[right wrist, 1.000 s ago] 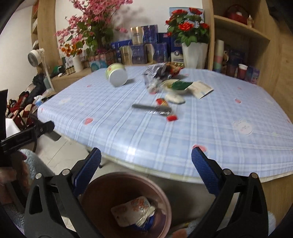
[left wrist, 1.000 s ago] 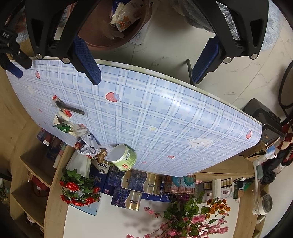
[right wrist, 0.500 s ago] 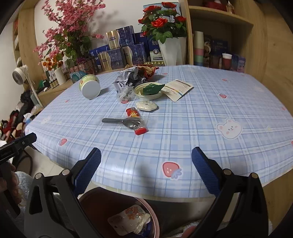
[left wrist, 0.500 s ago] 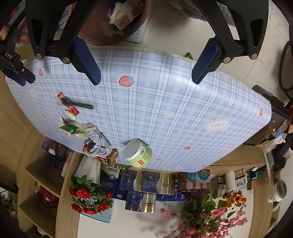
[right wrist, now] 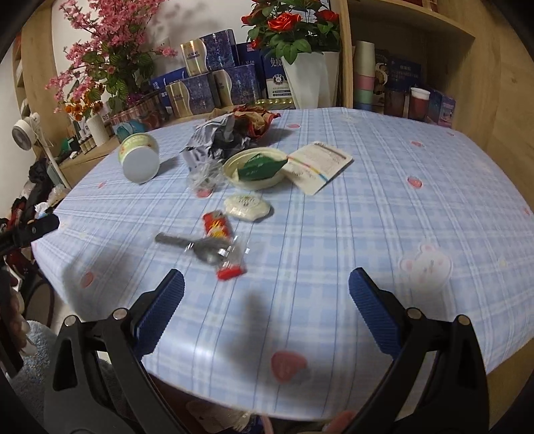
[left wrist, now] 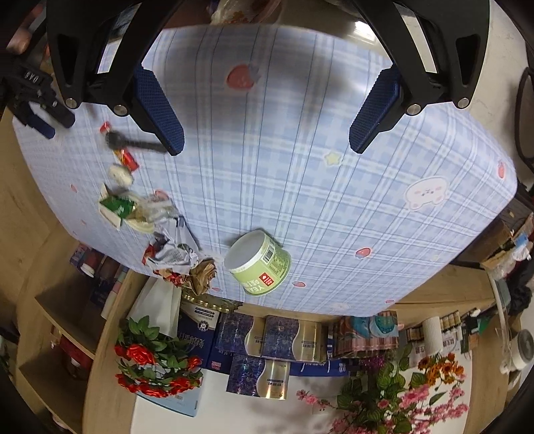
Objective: Collect trash
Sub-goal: 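Grasp the green lepur cup with the left gripper while the right moves toward the white round packet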
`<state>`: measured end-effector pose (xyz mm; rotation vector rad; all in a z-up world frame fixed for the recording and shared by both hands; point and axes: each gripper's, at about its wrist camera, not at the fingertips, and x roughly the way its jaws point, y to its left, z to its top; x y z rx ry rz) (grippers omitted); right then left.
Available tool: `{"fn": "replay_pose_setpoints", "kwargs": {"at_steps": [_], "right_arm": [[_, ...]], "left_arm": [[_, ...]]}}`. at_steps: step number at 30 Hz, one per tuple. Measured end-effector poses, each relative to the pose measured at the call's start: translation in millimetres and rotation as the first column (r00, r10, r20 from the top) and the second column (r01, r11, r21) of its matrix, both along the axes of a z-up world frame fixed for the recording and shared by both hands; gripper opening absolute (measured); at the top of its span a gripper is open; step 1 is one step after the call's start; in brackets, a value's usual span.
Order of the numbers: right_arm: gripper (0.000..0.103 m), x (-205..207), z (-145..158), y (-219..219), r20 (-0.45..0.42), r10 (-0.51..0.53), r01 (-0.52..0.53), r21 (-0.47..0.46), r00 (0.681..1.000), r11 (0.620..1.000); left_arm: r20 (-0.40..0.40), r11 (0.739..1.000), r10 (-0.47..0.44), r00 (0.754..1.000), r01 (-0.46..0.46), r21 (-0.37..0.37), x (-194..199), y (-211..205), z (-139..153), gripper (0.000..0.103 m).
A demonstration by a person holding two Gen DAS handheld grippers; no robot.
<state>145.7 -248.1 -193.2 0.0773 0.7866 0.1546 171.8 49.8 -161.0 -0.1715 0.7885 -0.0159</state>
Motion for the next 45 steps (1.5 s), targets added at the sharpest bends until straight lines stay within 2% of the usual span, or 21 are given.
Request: {"fn": "replay_pose_setpoints", "kwargs": {"at_steps": [7,13,21,25,28,29,33,35,40,45], "right_arm": [[0.097,32.0,1.6,1.7,-0.007,0.007,-0.007,-0.049,1.000,0.999],[0.097,47.9,1.0,1.3,-0.015,0.006,-0.006,-0.041,1.000,0.999],[0.097,64.6,4.4,-7.6,-0.020,0.007,-0.008,-0.051,1.000,0.999],[0.097,75.8,9.2,-14.9,-0.017,0.005,-0.006,-0.029,1.000,1.000],[0.097,85.4,13.7,-15.7,-0.011,0.022,-0.022,-0.023,1.000,0.999],[0.097,89.2,15.0,-15.3,-0.009,0.028,-0.028,-0.029,1.000,0.999],[0.096,100.0,14.7,-15.3,-0.019,0.046,-0.047,-0.032,0.999,0.998],[0.084,103.4,11.8,-15.0,-0.039,0.064,-0.064,-0.009,0.997,0.998],[0.076,110.6,-2.6,0.7,-0.099,0.143,-0.145,-0.011,0.985,0.989],[0.065,117.2,-18.3,21.8,-0.156,0.210,-0.219,-0.043,0.965,0.975]], "left_arm": [[-0.020,0.995,0.030,0.999,-0.031,-0.097,73.4,1.5,13.1,0.097],[-0.102,0.966,0.107,0.989,-0.127,-0.226,145.3,12.0,8.8,0.097],[-0.208,0.937,0.163,0.964,-0.218,-0.274,196.0,18.8,-17.5,0.097],[-0.246,0.925,0.157,0.957,-0.229,-0.303,205.6,21.9,-31.9,0.096],[-0.267,0.918,0.122,0.956,-0.211,-0.336,208.8,23.9,-40.9,0.075],[-0.268,0.919,0.106,0.958,-0.198,-0.342,208.9,23.9,-42.2,0.074],[-0.247,0.948,0.076,0.966,-0.147,-0.283,200.2,19.8,-37.6,0.074],[-0.228,0.958,0.044,0.973,-0.106,-0.266,192.0,18.2,-35.5,0.073],[-0.185,0.971,-0.020,0.983,-0.025,-0.238,167.9,14.7,-28.7,0.073],[-0.149,0.968,-0.080,0.986,0.042,-0.247,144.6,8.8,-19.9,0.073]]}}
